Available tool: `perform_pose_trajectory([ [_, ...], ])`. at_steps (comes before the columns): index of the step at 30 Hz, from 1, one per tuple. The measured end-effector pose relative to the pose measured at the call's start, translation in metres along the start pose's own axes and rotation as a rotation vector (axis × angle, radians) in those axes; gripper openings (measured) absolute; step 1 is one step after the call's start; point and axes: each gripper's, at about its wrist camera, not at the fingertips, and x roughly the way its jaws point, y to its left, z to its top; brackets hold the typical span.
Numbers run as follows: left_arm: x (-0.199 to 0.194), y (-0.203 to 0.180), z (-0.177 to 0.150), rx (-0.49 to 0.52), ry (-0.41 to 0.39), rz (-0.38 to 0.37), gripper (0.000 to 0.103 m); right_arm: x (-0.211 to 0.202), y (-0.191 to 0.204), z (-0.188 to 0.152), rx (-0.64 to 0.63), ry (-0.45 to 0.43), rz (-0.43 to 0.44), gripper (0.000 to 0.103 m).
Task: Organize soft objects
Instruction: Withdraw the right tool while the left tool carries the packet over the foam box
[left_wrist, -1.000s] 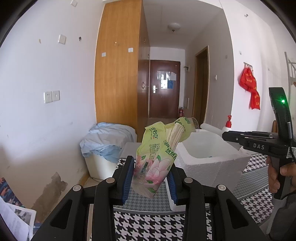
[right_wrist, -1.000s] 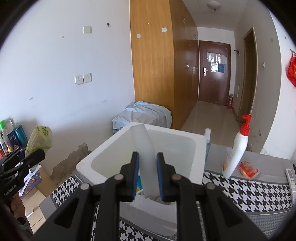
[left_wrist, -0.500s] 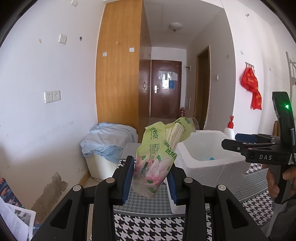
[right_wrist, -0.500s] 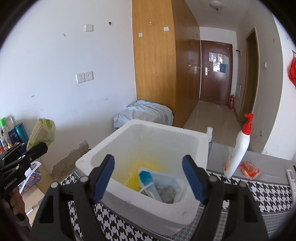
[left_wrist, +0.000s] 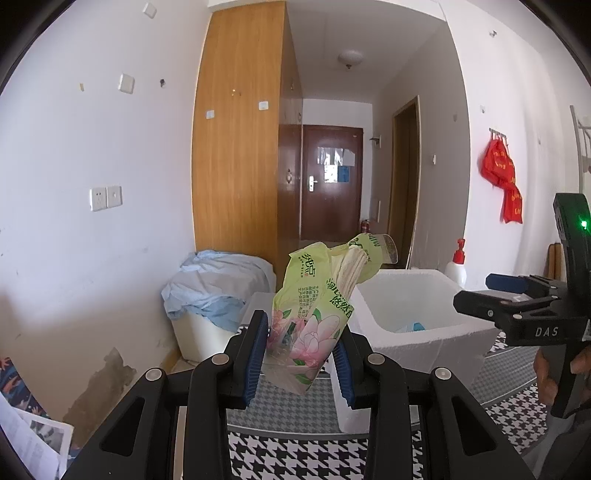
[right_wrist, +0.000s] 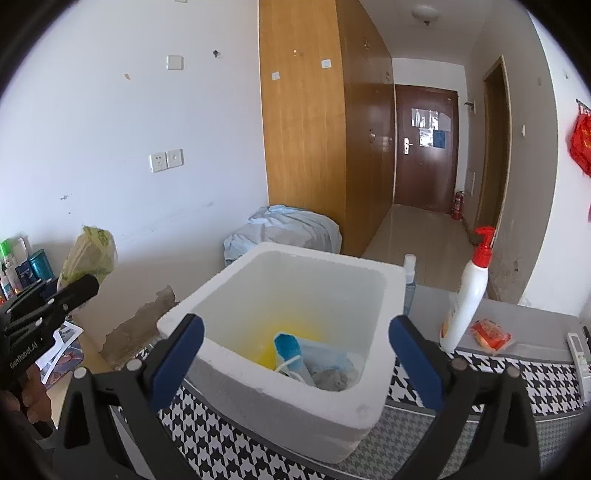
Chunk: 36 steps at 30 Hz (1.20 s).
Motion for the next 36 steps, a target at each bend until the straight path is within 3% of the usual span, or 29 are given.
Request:
perform_pose_trajectory([
  [21,0.009,-0.031,0.015,0.031,-0.014,-0.078,0.036,-0.033,-0.034,-0.012,0.028,-0.028,-0.051,0.102],
  [36,0.033,-0.058,0.031,0.051,0.03,-0.146,0.036,-0.056,-0.055,-0.024,0.061,-0.047,-0.081,0.102],
])
